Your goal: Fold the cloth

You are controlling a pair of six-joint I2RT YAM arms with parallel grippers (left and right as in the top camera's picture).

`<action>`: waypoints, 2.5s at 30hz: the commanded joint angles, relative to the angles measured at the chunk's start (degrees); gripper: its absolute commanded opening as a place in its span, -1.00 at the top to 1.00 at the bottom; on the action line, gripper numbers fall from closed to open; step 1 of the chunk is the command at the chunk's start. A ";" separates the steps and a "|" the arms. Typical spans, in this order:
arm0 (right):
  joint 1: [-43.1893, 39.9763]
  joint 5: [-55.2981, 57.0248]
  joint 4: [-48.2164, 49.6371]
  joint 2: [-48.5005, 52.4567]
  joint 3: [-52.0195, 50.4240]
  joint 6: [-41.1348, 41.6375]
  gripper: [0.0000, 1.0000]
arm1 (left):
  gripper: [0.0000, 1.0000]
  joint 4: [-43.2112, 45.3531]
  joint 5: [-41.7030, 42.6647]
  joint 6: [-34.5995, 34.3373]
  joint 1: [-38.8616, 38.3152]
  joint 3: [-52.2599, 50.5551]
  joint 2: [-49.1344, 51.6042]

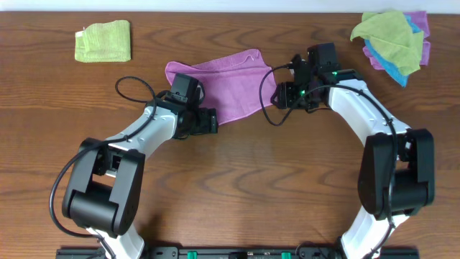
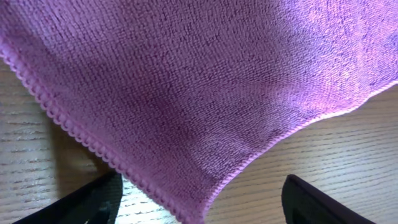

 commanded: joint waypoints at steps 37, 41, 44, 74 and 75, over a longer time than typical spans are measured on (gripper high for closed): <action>0.11 1.73 -9.90 0.17 0.07 -0.85 -0.13 | 0.88 -18.51 -16.76 0.13 0.11 0.02 -3.76; 0.76 1.68 -13.05 0.17 0.07 -0.90 -0.13 | 0.88 -19.19 -16.59 0.33 0.11 0.02 -4.96; 2.16 0.07 -14.40 0.17 0.02 -1.97 -0.13 | 0.88 -20.44 -16.59 0.33 0.11 0.02 -5.20; 5.84 -5.14 5.79 0.52 -9.90 -0.24 -0.20 | 0.88 -19.43 -16.59 0.33 0.09 0.02 -5.20; 6.12 -5.16 6.51 0.72 -9.94 0.11 -0.22 | 0.89 -19.39 -16.59 0.33 0.09 0.02 -5.20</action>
